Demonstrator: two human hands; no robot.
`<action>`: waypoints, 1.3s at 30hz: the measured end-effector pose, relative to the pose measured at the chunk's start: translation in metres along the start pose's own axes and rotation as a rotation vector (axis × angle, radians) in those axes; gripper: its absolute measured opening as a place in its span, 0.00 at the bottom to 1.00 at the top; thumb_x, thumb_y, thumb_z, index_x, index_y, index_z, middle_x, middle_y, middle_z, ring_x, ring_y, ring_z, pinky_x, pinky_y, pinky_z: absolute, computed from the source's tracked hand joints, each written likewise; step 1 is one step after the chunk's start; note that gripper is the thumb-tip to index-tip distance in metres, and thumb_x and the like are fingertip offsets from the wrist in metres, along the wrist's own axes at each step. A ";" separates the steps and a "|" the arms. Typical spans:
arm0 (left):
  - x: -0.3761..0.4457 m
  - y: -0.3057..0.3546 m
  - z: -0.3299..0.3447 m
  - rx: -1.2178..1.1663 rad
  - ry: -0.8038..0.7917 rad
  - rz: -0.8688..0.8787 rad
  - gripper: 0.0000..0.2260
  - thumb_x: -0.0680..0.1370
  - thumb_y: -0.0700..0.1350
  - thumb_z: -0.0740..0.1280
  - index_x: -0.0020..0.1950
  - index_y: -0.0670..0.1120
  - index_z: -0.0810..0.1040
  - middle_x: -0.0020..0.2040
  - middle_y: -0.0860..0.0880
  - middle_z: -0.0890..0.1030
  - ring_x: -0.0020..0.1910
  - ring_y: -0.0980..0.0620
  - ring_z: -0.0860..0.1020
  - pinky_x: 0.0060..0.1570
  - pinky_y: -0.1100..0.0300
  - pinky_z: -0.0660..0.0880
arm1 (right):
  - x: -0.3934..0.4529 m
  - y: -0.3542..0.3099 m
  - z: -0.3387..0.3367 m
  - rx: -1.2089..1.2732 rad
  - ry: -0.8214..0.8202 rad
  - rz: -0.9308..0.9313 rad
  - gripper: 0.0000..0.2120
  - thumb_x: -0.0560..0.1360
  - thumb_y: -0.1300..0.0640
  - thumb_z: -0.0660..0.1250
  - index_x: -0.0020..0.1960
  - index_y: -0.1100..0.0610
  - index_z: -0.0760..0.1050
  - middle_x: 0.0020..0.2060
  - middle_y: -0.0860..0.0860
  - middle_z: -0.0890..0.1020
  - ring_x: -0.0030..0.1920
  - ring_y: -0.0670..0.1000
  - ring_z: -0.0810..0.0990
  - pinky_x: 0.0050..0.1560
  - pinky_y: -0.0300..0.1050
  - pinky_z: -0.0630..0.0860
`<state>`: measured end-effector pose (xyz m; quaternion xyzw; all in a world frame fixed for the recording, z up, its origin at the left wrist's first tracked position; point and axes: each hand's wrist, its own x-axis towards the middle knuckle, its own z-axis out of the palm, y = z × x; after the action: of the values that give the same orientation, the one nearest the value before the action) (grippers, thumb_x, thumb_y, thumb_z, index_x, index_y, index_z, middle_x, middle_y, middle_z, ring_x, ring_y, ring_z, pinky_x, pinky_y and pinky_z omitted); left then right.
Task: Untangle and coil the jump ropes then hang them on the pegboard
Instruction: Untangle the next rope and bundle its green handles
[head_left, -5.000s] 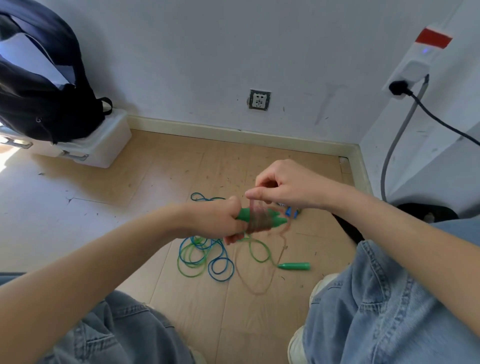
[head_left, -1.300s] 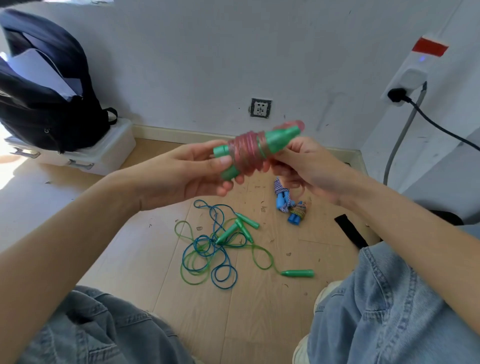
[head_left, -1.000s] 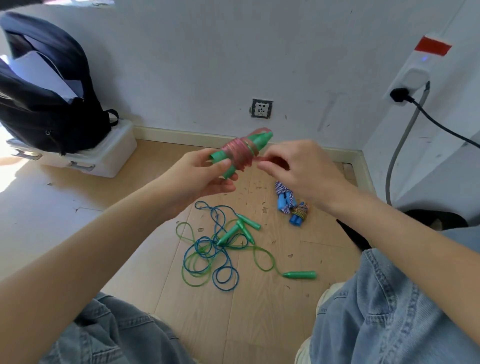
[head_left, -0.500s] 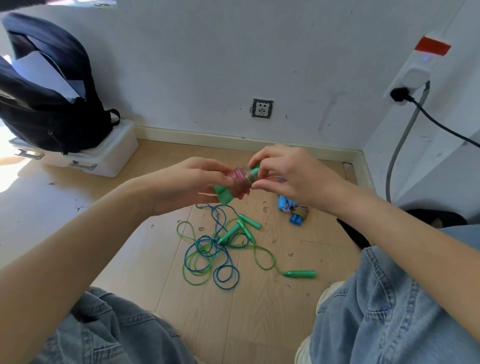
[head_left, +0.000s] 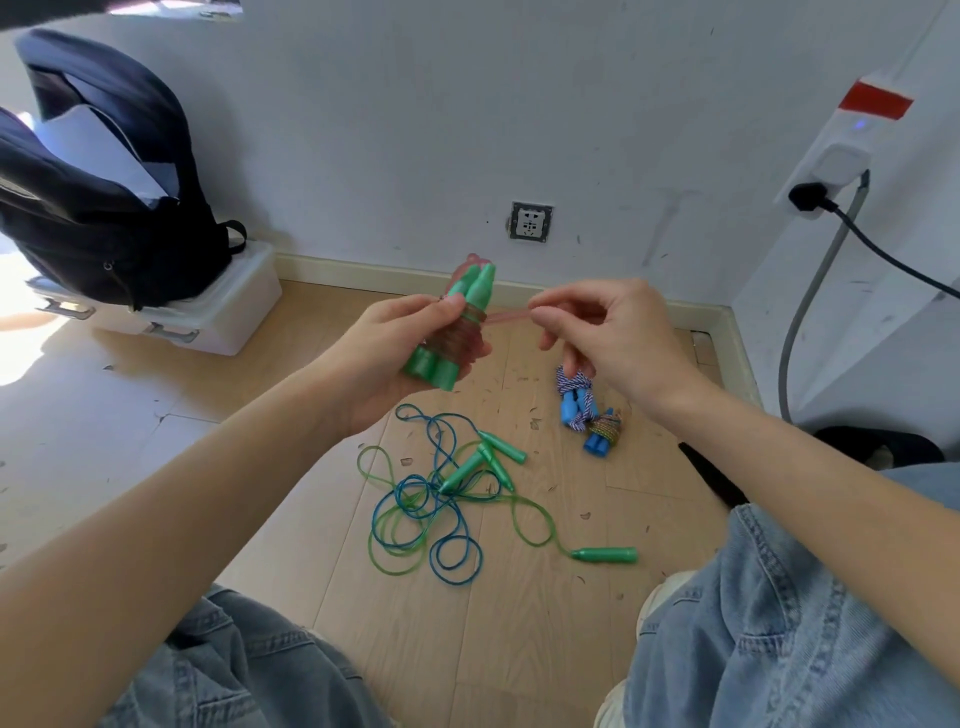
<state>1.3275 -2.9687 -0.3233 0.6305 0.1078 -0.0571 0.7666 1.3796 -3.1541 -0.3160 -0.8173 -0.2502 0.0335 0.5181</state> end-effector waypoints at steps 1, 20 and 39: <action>-0.001 0.000 0.000 0.077 0.003 0.026 0.10 0.78 0.45 0.63 0.52 0.39 0.77 0.41 0.42 0.84 0.40 0.48 0.81 0.40 0.58 0.79 | 0.001 0.000 -0.001 0.082 0.013 0.043 0.03 0.74 0.62 0.68 0.44 0.57 0.80 0.32 0.53 0.82 0.25 0.46 0.77 0.25 0.35 0.72; -0.003 -0.006 -0.003 0.255 -0.164 0.016 0.17 0.70 0.49 0.66 0.57 0.43 0.76 0.47 0.41 0.82 0.47 0.45 0.80 0.52 0.51 0.76 | 0.014 -0.001 -0.024 0.883 -0.267 0.347 0.02 0.72 0.60 0.64 0.44 0.58 0.74 0.42 0.57 0.83 0.35 0.47 0.78 0.32 0.36 0.76; -0.005 -0.010 0.001 0.443 -0.222 0.209 0.07 0.76 0.39 0.64 0.53 0.47 0.74 0.42 0.49 0.82 0.41 0.56 0.81 0.46 0.61 0.79 | 0.010 0.001 -0.016 0.513 -0.277 0.360 0.05 0.75 0.67 0.62 0.46 0.64 0.77 0.30 0.49 0.81 0.29 0.44 0.74 0.30 0.33 0.71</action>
<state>1.3203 -2.9720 -0.3314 0.7803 -0.0579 -0.0688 0.6189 1.3939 -3.1631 -0.3072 -0.6792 -0.1534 0.2966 0.6535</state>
